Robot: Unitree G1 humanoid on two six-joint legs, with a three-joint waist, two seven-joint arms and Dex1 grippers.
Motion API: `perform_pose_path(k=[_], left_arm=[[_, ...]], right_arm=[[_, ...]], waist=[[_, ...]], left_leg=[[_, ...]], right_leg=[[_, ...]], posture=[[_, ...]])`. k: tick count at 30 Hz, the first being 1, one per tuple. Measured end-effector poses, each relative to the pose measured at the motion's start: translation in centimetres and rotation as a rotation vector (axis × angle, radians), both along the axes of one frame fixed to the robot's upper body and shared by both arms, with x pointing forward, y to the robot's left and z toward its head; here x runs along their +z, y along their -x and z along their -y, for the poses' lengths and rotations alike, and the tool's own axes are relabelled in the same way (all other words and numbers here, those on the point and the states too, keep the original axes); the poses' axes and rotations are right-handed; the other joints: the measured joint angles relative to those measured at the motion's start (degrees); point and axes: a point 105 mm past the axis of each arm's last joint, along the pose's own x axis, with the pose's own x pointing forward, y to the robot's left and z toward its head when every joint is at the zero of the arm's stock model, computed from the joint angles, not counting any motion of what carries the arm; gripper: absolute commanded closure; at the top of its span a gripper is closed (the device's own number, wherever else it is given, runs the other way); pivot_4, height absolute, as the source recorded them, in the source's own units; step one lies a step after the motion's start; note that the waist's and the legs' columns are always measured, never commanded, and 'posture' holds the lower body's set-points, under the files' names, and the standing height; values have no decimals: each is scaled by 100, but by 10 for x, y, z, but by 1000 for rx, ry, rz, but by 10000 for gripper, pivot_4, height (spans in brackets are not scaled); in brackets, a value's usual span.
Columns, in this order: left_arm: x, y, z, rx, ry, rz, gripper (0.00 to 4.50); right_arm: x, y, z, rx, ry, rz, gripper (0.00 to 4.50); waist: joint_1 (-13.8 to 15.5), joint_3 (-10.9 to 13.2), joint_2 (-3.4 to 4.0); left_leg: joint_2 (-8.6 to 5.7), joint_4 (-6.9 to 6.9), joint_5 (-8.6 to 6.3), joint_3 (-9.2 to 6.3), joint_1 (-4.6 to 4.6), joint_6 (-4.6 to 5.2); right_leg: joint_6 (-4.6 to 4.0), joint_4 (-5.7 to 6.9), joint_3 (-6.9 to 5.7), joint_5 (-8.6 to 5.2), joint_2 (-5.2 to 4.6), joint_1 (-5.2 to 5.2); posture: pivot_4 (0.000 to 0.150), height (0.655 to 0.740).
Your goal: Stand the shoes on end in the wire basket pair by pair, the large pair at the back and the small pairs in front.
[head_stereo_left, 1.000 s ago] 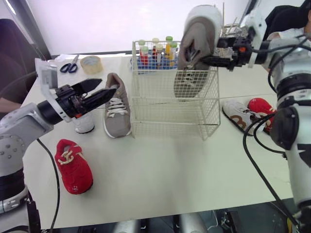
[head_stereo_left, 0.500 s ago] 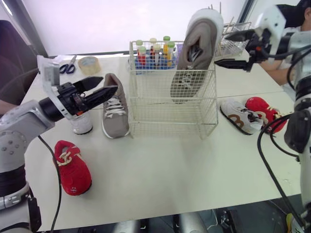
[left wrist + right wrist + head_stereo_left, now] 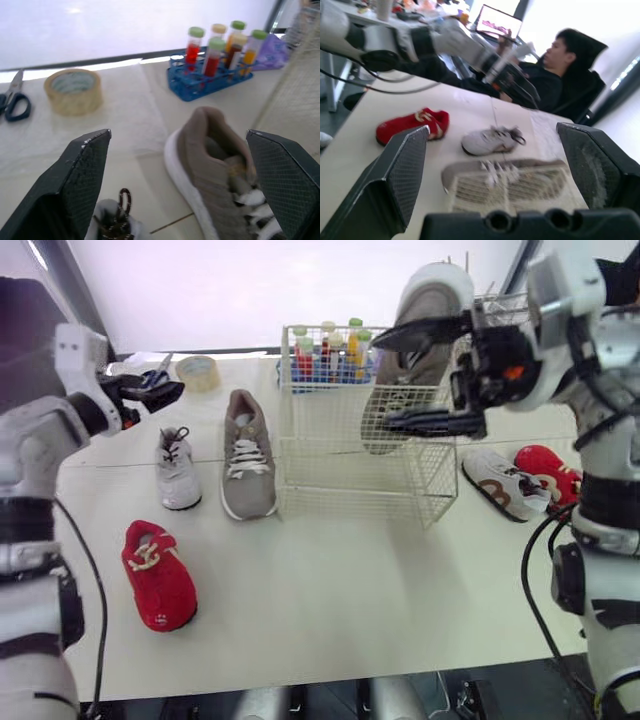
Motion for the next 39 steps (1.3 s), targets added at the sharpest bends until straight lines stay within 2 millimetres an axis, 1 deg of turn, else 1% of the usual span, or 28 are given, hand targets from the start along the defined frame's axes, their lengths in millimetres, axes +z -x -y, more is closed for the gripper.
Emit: perform_pose_path(k=[1, 4, 6, 7, 8, 10, 13, 17, 20, 22, 24, 27, 32, 35, 36, 37, 39], left_arm=[[-4, -9, 1, 14, 8, -21, 0], [-15, -26, 7, 36, 31, -70, 0], [-22, -35, 17, 25, 58, -95, 0], [-26, -39, 26, 10, 81, -110, 0], [-30, -42, 33, -3, 99, -121, 0], [-39, -45, 41, -15, 128, -144, 0], [-51, -47, 48, -17, 139, -171, 0], [-69, -51, 51, 42, 75, -214, 0], [-73, -53, 50, 87, 52, -214, 8958], [-76, -55, 53, 100, 60, -211, 18165], [-81, -55, 55, 106, 76, -219, 29605], [-83, -55, 50, 139, 104, -222, 44517], [-84, -54, 48, 152, 176, -223, 44811], [-80, -54, 45, 155, 219, -205, 44811], [-75, -55, 44, 155, 232, -181, 44811], [-66, -56, 43, 154, 250, -141, 44811], [-40, -59, 42, 152, 264, -37, 44811]], right_arm=[[-2, 3, -3, 6, -12, -10, 362], [-4, 8, -9, 7, -39, -31, 362], [-4, 10, -10, 1, -59, -45, 362], [-4, 12, -11, -1, -71, -52, 362], [-5, 13, -12, -2, -77, -58, 362], [-6, 16, -14, -5, -85, -67, 362], [-8, 18, -16, -19, -96, -78, 362], [-7, 21, -19, -40, -106, -73, 362], [-5, 22, -21, -58, -116, -79, 0], [-2, 22, -23, -69, -121, -77, 0], [1, 23, -25, -73, -126, -68, 0], [2, 22, -24, -81, -124, -68, 0], [1, 21, -24, -82, -120, -63, 0], [1, 21, -24, -83, -112, -56, 0], [1, 21, -24, -85, -111, -52, 0], [2, 20, -23, -85, -114, -50, 0], [1, 19, -23, -87, -115, -52, 0]], waist=[[15, -2, -4], [2, -1, -11], [-11, 0, -15], [-11, 0, -15], [-13, 0, -16], [-24, 1, -17], [-59, 1, -18], [-48, 0, -20], [-42, -1, -22], [-40, -2, -23], [-42, -3, -24], [-42, -4, -25], [-29, -4, -26], [-28, -3, -28], [-28, -1, -30], [-28, 0, -33], [-27, 2, -36]], left_leg=[[-2, 6, -2, 0, 0, 8], [-6, 10, -5, 3, 0, 24], [-6, 10, -6, 6, -1, 29], [-5, 9, -6, 7, -2, 30], [-4, 8, -6, 6, -4, 30], [-2, 8, -7, 7, -11, 32], [0, 7, -7, 9, -21, 32], [2, 11, -6, 8, -33, 33], [1, 14, -6, 9, -38, 33], [2, 14, -6, 8, -38, 33], [2, 14, -6, 8, -38, 33], [2, 14, -6, 8, -38, 33], [1, 16, -6, 8, -39, 34], [1, 17, -6, 8, -44, 34], [2, 18, -6, 8, -50, 33], [3, 23, -5, 6, -62, 33], [5, 40, 3, 3, -93, 18]], right_leg=[[0, 0, -2, 0, 0, 4], [1, -2, -3, 1, -3, 7], [2, -1, -3, 1, -6, 5], [2, -1, -3, 1, -7, 3], [2, -1, -3, 1, -9, 0], [3, 0, -3, 1, -11, -7], [3, 4, -2, 1, -10, -21], [3, 7, -2, 1, -10, -31], [3, 8, 0, 1, -12, -34], [3, 8, 1, 1, -13, -34], [3, 8, 0, 1, -12, -34], [3, 8, 1, 1, -12, -35], [3, 8, -1, 2, -12, -34], [3, 8, -3, 2, -11, -40], [4, 8, -3, 2, -10, -44], [3, 8, -3, 2, -8, -54], [3, 12, -3, 2, -7, -77]], posture=[[1500, 7400], [1500, 7400], [1500, 7400], [1500, 7400], [1500, 7400], [1500, 7400], [1500, 7400], [1500, 7400], [1500, 7400], [1500, 7400], [1500, 7400], [1500, 7400], [1500, 7400], [1500, 7400], [1500, 7400], [1500, 7400], [1500, 7400]])
